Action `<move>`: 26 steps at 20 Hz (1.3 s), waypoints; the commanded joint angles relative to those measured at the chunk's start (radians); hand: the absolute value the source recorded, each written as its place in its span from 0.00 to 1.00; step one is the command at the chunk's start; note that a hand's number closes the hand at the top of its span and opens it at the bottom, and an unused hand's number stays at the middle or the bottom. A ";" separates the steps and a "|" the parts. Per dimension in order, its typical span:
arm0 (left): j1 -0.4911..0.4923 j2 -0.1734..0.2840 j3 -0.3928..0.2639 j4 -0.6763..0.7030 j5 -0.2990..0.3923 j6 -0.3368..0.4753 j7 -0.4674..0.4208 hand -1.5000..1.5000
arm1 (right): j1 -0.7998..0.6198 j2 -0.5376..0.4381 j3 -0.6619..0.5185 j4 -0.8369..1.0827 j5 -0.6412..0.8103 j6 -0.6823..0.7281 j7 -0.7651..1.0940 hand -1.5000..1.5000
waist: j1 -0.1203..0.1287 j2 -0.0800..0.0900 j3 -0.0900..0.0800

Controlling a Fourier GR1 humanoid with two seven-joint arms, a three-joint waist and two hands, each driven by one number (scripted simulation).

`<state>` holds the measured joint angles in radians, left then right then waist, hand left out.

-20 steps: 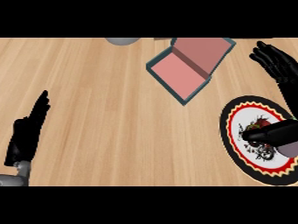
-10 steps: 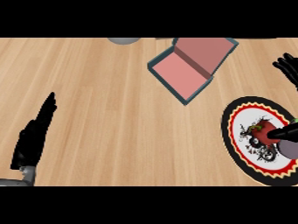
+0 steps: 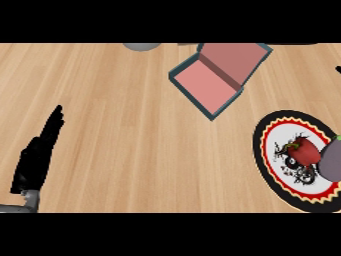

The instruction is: Pick the bell pepper from the plate and place it in the cardboard box

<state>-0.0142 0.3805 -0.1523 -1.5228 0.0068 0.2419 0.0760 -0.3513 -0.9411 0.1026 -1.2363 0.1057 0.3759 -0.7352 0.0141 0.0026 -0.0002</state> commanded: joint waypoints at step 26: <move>0.067 -0.068 0.085 -0.065 -0.085 -0.079 0.028 0.50 | 0.131 0.100 0.049 -0.113 0.611 0.013 0.155 0.00 | -0.008 -0.003 0.000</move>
<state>-0.0032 0.3156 -0.0723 -1.5343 -0.0583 0.1724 0.0916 -0.2140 -0.8574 0.1785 -1.4088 0.6548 0.4000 -0.5341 0.0025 -0.0002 -0.0001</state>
